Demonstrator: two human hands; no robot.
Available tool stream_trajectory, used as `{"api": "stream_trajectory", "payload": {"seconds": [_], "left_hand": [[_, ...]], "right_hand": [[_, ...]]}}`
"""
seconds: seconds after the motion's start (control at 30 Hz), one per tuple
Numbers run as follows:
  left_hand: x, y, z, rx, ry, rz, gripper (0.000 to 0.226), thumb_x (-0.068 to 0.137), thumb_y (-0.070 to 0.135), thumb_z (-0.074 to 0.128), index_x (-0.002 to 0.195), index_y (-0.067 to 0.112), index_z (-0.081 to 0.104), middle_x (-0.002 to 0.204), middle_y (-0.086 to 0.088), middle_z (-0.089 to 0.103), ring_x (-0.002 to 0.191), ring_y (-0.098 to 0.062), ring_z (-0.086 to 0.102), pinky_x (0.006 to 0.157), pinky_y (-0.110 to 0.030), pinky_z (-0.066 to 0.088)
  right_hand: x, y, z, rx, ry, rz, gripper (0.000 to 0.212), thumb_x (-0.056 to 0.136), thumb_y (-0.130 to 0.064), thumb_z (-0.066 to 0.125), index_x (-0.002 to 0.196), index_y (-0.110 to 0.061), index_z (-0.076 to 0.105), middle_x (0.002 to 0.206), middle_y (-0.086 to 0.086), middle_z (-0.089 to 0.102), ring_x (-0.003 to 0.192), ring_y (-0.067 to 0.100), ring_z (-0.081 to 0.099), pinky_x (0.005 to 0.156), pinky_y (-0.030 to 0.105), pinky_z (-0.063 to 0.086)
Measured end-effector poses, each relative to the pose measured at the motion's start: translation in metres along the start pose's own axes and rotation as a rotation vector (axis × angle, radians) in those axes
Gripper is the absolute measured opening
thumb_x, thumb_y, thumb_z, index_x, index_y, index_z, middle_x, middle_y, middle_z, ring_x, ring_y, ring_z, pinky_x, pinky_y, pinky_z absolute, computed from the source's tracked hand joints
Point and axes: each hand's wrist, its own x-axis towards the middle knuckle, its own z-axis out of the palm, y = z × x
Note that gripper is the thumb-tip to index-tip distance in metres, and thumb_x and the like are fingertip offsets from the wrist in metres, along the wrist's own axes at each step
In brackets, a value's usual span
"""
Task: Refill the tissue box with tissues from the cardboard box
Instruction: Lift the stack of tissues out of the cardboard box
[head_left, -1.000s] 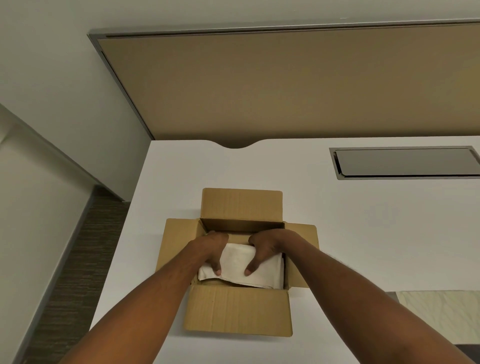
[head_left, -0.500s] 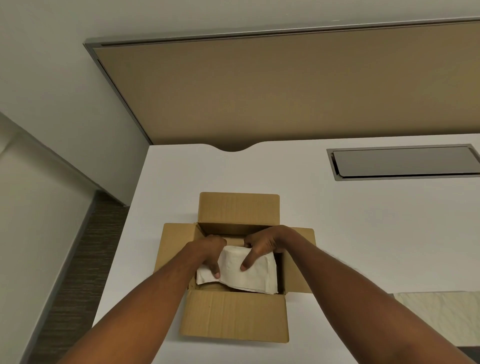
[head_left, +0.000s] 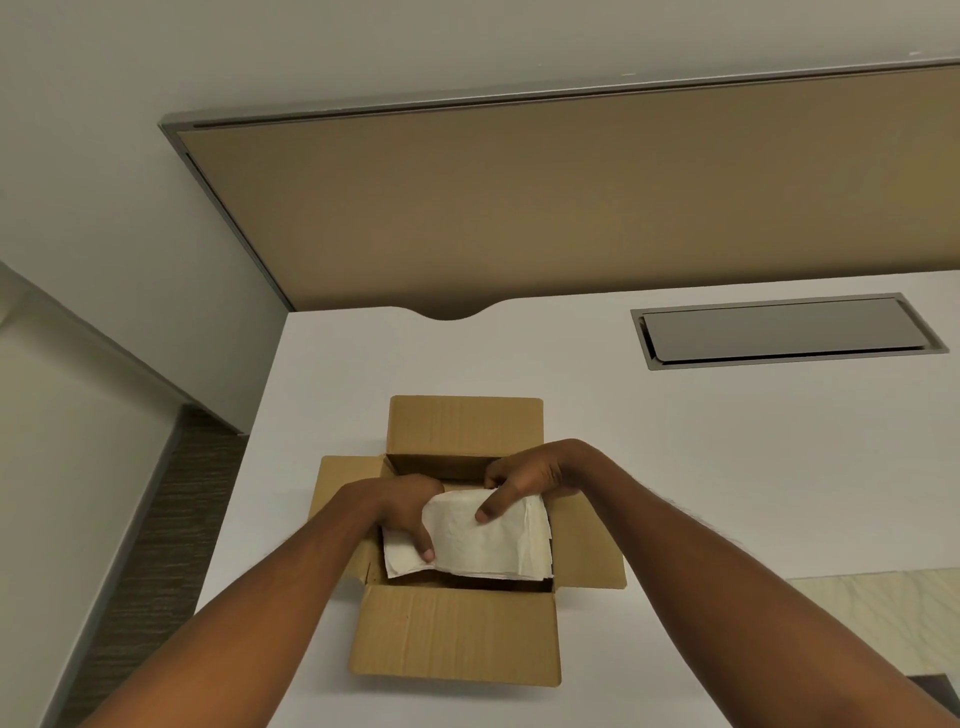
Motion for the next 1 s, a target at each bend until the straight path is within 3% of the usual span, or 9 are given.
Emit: {"api": "stream_trajectory", "payload": {"seconds": [0.13,0.3,0.43,0.57,0.77,0.93,1.0], "left_hand": [[-0.013,-0.001,-0.008,-0.053,0.045,0.018,0.070,0.063,0.035,0.085,0.121,0.024,0.047,0.124,0.004,0.055,0.111,-0.015,0.052,0.092,-0.030,0.049],[-0.039,0.002,-0.021,-0.139,0.158,0.034,0.062,0.060,0.044,0.085,0.109,0.033,0.050,0.110,0.012,0.056,0.098,-0.007,0.054,0.075,-0.018,0.046],[-0.059,0.010,-0.022,-0.244,0.236,0.023,0.060,0.060,0.044,0.085,0.109,0.031,0.055,0.104,0.015,0.059,0.094,-0.005,0.057,0.070,-0.016,0.047],[-0.075,0.020,-0.012,-0.356,0.319,0.005,0.059,0.060,0.046,0.083,0.111,0.027,0.059,0.107,0.010,0.063,0.097,-0.008,0.061,0.075,-0.020,0.051],[-0.094,0.038,0.011,-0.667,0.452,0.024,0.053,0.068,0.036,0.082,0.113,0.019,0.061,0.110,-0.001,0.066,0.098,-0.017,0.065,0.075,-0.023,0.055],[-0.097,0.069,0.035,-1.075,0.559,0.050,0.049,0.076,0.026,0.078,0.119,0.017,0.057,0.117,-0.005,0.068,0.099,-0.019,0.067,0.076,-0.027,0.057],[-0.096,0.083,0.045,-1.230,0.539,0.093,0.046,0.081,0.021,0.073,0.122,0.017,0.053,0.123,-0.006,0.066,0.106,-0.021,0.066,0.090,-0.036,0.054]], "right_hand": [[-0.017,0.000,-0.003,-0.006,-0.022,-0.031,0.041,0.085,-0.034,0.065,0.114,-0.012,0.048,0.120,0.013,0.057,0.112,0.032,0.058,0.098,0.052,0.048],[-0.038,0.010,-0.010,0.069,0.040,-0.085,0.032,0.084,-0.033,0.067,0.108,-0.020,0.050,0.110,0.002,0.058,0.101,0.020,0.061,0.088,0.040,0.055],[-0.052,0.023,-0.011,0.186,0.179,-0.097,0.047,0.079,-0.032,0.074,0.117,-0.017,0.049,0.113,0.003,0.058,0.101,0.022,0.061,0.083,0.037,0.057],[-0.066,0.037,-0.008,0.324,0.346,-0.125,0.049,0.071,-0.033,0.080,0.110,-0.017,0.055,0.110,0.007,0.061,0.095,0.023,0.064,0.072,0.033,0.059],[-0.090,0.056,0.012,0.461,0.530,-0.162,0.043,0.071,-0.042,0.079,0.099,-0.014,0.061,0.098,0.006,0.066,0.084,0.020,0.067,0.075,0.037,0.057],[-0.101,0.070,0.035,0.676,0.770,-0.141,0.079,0.067,-0.053,0.076,0.125,-0.007,0.048,0.112,0.007,0.060,0.097,0.022,0.062,0.080,0.034,0.054],[-0.107,0.076,0.045,0.692,0.805,-0.114,0.080,0.067,-0.058,0.072,0.123,-0.008,0.048,0.114,0.008,0.060,0.099,0.024,0.061,0.085,0.037,0.052]]}}
